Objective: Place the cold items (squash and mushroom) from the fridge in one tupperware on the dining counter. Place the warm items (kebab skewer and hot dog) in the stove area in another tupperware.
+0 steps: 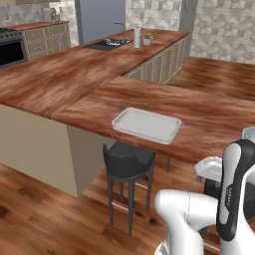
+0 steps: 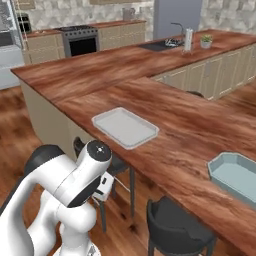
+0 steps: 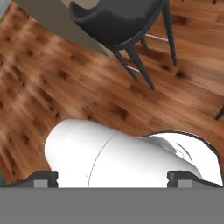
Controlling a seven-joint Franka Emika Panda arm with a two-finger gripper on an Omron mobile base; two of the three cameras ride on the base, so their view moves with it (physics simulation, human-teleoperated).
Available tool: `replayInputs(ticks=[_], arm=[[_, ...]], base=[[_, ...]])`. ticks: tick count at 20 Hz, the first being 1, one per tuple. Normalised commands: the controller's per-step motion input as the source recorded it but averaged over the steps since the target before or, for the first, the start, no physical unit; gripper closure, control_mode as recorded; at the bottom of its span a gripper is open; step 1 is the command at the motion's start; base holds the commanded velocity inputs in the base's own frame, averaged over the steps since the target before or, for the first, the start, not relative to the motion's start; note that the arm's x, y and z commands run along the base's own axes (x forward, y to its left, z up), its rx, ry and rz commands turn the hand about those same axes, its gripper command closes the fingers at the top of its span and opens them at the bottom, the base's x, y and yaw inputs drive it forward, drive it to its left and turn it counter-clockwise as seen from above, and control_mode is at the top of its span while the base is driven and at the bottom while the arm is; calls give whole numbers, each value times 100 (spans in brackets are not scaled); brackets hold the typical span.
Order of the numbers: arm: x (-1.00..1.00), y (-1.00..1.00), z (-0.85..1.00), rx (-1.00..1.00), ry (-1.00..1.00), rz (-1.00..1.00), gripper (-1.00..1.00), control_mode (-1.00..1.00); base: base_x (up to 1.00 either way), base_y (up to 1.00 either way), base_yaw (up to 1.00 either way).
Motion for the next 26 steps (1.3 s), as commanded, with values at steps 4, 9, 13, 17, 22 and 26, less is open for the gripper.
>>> replayInputs(ticks=[4, 9, 13, 17, 22, 26], arm=[[0, 0, 0, 0, 0, 0, -100, 100], [0, 0, 0, 0, 0, 0, -100, 100], [0, 0, 0, 0, 0, 0, -100, 100], [0, 0, 0, 0, 0, 0, -100, 100], [0, 0, 0, 0, 0, 0, -100, 100], [0, 0, 0, 0, 0, 0, -100, 100]], base=[[0, 53, 37], [6, 60, 27], [40, 66, 20], [56, 76, 18], [66, 88, 12], [76, 99, 1]])
